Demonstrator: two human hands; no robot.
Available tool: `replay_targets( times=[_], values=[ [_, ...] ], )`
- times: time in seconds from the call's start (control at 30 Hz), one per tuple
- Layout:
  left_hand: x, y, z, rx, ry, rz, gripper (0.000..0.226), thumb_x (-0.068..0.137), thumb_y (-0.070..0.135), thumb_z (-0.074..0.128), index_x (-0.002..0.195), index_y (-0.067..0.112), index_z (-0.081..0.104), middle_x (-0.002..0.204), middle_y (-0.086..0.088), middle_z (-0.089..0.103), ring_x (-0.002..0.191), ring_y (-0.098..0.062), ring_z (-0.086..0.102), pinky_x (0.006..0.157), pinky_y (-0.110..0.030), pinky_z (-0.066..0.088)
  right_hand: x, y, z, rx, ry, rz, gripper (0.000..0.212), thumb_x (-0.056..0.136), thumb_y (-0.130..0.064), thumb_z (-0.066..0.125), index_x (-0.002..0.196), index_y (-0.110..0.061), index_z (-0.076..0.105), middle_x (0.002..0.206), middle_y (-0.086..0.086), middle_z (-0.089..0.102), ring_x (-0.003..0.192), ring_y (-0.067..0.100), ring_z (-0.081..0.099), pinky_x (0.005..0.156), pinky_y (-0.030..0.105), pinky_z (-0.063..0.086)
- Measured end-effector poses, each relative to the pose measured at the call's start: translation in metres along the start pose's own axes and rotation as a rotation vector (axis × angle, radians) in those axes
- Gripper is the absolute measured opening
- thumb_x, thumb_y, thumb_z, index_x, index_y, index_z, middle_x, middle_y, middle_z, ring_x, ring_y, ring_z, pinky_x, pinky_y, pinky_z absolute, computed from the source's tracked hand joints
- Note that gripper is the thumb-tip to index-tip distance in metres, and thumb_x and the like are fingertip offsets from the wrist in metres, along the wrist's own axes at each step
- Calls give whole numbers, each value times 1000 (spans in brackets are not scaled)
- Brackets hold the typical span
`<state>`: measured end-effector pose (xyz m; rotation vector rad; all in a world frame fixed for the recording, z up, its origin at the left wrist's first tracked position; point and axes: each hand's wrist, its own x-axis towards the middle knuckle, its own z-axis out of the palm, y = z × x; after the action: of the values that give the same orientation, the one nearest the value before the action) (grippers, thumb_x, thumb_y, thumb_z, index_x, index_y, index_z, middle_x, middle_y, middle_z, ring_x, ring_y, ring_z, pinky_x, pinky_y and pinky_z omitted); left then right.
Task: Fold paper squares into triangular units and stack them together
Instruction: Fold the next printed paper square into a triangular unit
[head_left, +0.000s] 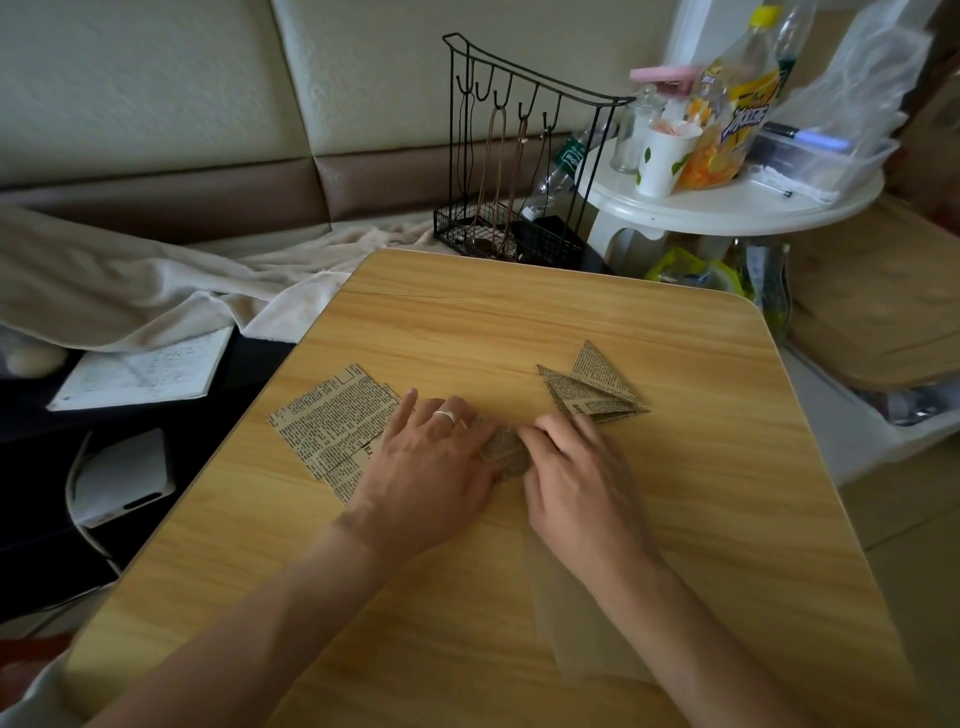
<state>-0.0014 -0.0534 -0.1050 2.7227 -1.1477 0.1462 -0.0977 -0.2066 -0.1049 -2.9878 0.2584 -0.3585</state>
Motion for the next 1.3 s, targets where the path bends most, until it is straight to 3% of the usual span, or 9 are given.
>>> replay_targets(
  times=[0.2, 0.33, 0.53, 0.67, 0.77, 0.93, 1.03, 1.3],
  values=[
    [-5, 1, -2, 45, 5, -41, 63, 95, 61, 46, 147, 25, 54, 145, 3, 54, 141, -22, 43, 128, -48, 9, -8, 10, 1, -50, 60, 27, 31, 92, -16, 54, 118, -15, 71, 112, -1, 62, 105, 26, 58, 84, 42, 50],
    [-7, 2, -3, 71, 15, -72, 74, 91, 67, 31, 145, 25, 57, 143, 6, 56, 141, -19, 43, 128, -49, 11, -11, 12, 3, -66, 94, 35, 30, 87, -15, 59, 114, -13, 72, 110, 1, 63, 104, 27, 60, 81, 44, 51],
    [-10, 4, -3, 63, 23, -94, 74, 91, 68, 30, 146, 25, 55, 143, 6, 57, 141, -20, 43, 127, -49, 14, -16, 13, 4, -71, 135, 59, 30, 86, -14, 59, 113, -13, 72, 107, 2, 64, 100, 28, 60, 79, 44, 51],
    [-9, 4, -4, 29, 26, -93, 66, 93, 65, 45, 146, 26, 55, 144, 6, 56, 141, -20, 43, 126, -50, 16, -16, 12, 2, -100, 130, 85, 26, 86, -15, 59, 108, -12, 73, 103, 4, 65, 96, 29, 61, 77, 45, 51],
    [-8, 4, -6, 8, 20, -89, 63, 93, 64, 45, 145, 30, 55, 142, 6, 56, 141, -20, 42, 124, -50, 18, -12, 9, 1, -89, 147, 102, 20, 86, -15, 60, 102, -11, 73, 100, 5, 65, 95, 29, 61, 77, 44, 51],
    [-4, 4, -4, -100, -3, -38, 58, 96, 49, 57, 146, 19, 55, 149, -1, 53, 144, -20, 41, 121, -37, 29, -2, -1, 9, -37, 81, -41, 30, 95, -19, 49, 118, -15, 67, 114, 0, 59, 108, 25, 55, 88, 41, 49],
    [-5, 4, -4, -158, -2, -46, 56, 95, 42, 64, 144, 16, 58, 149, -2, 54, 138, -22, 50, 118, -36, 35, 0, 0, 10, -30, 92, -35, 30, 94, -20, 47, 116, -16, 68, 111, -1, 59, 106, 25, 56, 87, 41, 50],
    [-6, 1, -2, -147, 10, -49, 59, 95, 49, 63, 145, 18, 57, 149, 2, 54, 137, -20, 51, 123, -35, 28, -7, 9, 7, -73, 113, 7, 27, 89, -17, 56, 111, -15, 71, 106, 1, 62, 103, 27, 60, 82, 43, 51]
  ],
)
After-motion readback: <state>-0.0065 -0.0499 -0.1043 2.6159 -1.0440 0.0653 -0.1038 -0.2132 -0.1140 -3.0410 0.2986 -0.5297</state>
